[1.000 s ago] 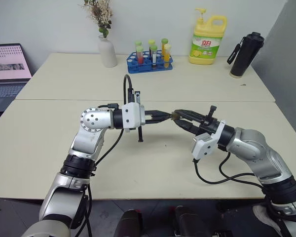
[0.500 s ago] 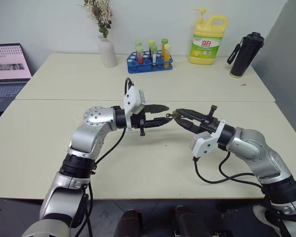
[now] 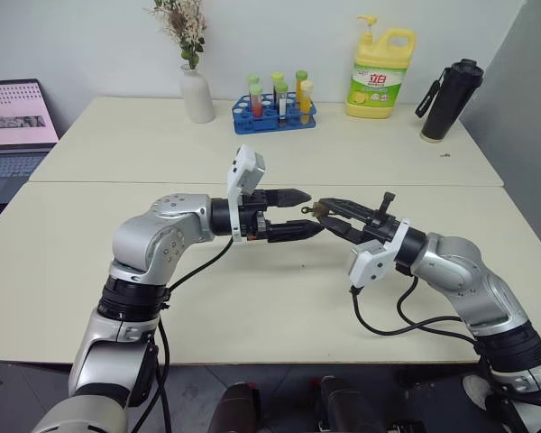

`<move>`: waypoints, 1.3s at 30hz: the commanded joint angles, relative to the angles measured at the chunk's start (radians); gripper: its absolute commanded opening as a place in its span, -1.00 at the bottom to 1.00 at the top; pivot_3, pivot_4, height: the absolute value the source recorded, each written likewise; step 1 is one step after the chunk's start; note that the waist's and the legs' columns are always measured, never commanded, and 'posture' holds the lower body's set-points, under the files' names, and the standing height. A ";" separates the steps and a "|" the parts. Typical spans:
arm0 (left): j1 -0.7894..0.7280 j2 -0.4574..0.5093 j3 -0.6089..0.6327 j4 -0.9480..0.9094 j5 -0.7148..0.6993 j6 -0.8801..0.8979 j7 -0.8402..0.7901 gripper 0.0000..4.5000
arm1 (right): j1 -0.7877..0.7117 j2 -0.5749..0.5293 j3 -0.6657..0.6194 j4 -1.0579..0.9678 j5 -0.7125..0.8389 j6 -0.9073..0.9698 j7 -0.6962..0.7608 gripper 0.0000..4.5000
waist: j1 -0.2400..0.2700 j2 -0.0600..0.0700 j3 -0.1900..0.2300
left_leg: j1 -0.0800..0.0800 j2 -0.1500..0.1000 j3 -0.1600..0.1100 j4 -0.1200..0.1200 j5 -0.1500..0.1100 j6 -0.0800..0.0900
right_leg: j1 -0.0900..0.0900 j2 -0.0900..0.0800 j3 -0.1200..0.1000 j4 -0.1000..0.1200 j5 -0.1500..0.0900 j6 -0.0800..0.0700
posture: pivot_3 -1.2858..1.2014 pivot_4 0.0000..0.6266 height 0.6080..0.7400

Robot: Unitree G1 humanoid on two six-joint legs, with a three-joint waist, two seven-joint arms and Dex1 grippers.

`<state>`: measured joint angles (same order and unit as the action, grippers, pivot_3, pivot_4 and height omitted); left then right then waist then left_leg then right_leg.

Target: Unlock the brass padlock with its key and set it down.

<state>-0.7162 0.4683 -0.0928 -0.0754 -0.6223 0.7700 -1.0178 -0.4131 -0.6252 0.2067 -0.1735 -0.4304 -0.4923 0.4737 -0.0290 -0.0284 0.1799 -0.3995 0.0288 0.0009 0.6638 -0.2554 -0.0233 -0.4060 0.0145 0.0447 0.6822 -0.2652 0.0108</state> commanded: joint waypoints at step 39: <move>-0.032 -0.040 -0.047 0.067 0.106 -0.122 -0.048 -0.94 | 0.059 -0.062 -0.091 -0.091 0.146 0.145 0.123 0.69 | 0.001 0.000 0.000 | 0.000 0.000 0.000 0.000 0.000 0.000 | 0.000 0.000 0.000 0.000 0.000 0.000 | 0.03 -0.52 1.00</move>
<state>-0.7391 0.4283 -0.1519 0.0029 -0.5074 0.6680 -1.0523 -0.3584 -0.6674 0.1740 -0.2201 -0.3265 -0.3830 0.5823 -0.0284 -0.0284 0.1799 -0.3998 0.0287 0.0008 0.6637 -0.2555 -0.0232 -0.4060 0.0145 0.0447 0.6820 -0.2653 0.0109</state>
